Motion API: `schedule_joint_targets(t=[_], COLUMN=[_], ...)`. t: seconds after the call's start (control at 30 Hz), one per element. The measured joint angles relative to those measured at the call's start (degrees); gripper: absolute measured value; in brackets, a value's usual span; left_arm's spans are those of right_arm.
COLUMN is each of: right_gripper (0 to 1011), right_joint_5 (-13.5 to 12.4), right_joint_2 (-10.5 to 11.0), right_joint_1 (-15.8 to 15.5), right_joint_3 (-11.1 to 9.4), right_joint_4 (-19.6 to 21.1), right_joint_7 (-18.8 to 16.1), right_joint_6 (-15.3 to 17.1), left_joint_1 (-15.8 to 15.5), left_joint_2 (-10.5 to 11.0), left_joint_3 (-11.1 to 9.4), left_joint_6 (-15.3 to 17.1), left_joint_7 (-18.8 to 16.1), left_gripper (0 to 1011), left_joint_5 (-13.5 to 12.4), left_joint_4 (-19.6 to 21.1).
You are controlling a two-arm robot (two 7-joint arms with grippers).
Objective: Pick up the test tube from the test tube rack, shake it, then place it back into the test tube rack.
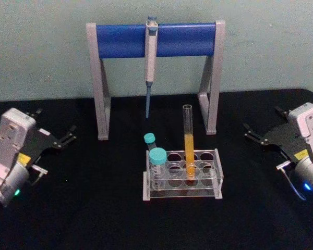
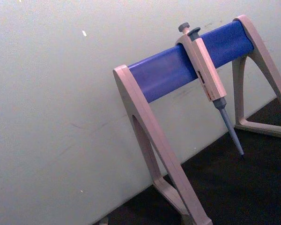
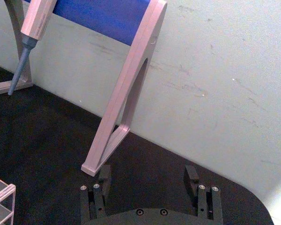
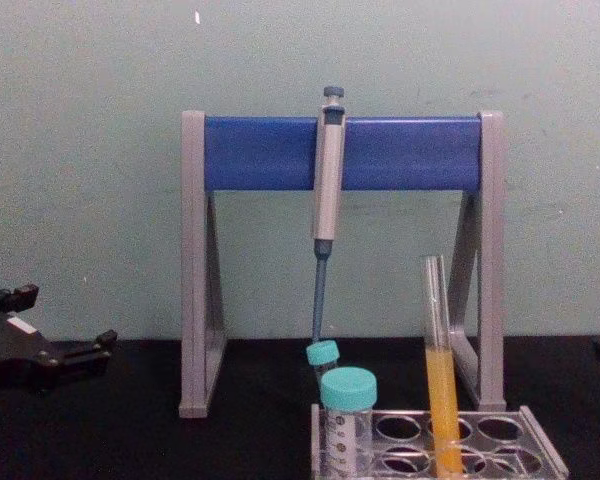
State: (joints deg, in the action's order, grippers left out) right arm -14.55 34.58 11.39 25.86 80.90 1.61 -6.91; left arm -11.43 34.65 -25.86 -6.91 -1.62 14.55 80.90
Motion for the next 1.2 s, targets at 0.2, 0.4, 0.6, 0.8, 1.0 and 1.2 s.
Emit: schedule_joint_targets(t=[0.2, 0.4, 0.6, 0.8, 1.0, 1.2], right_gripper=[1000, 1000, 1000, 1000, 1000, 1000], right_joint_5=[0.0, 0.0, 0.0, 0.0, 0.0, 0.0], right_joint_2=[0.03, 0.06, 0.07, 0.07, 0.07, 0.07], right_joint_1=[0.03, 0.05, 0.05, 0.05, 0.05, 0.05], right_joint_3=[0.0, 0.01, 0.01, 0.01, 0.01, 0.01], right_joint_4=[0.0, 0.0, 0.0, 0.0, 0.0, 0.0], right_joint_7=[0.01, 0.01, 0.01, 0.01, 0.01, 0.01], right_joint_6=[-0.01, 0.0, -0.01, -0.01, -0.01, 0.0], left_joint_1=[0.0, 0.0, 0.0, 0.0, 0.0, 0.0], left_joint_2=[0.0, 0.0, 0.0, 0.0, 0.0, 0.0], left_joint_3=[0.0, 0.0, 0.0, 0.0, 0.0, 0.0], left_joint_6=[0.0, 0.0, 0.0, 0.0, 0.0, 0.0], left_joint_7=[0.0, 0.0, 0.0, 0.0, 0.0, 0.0], left_gripper=[1001, 1002, 1001, 1001, 1001, 1001], left_joint_5=[0.0, 0.0, 0.0, 0.0, 0.0, 0.0], left_joint_4=[0.0, 0.0, 0.0, 0.0, 0.0, 0.0])
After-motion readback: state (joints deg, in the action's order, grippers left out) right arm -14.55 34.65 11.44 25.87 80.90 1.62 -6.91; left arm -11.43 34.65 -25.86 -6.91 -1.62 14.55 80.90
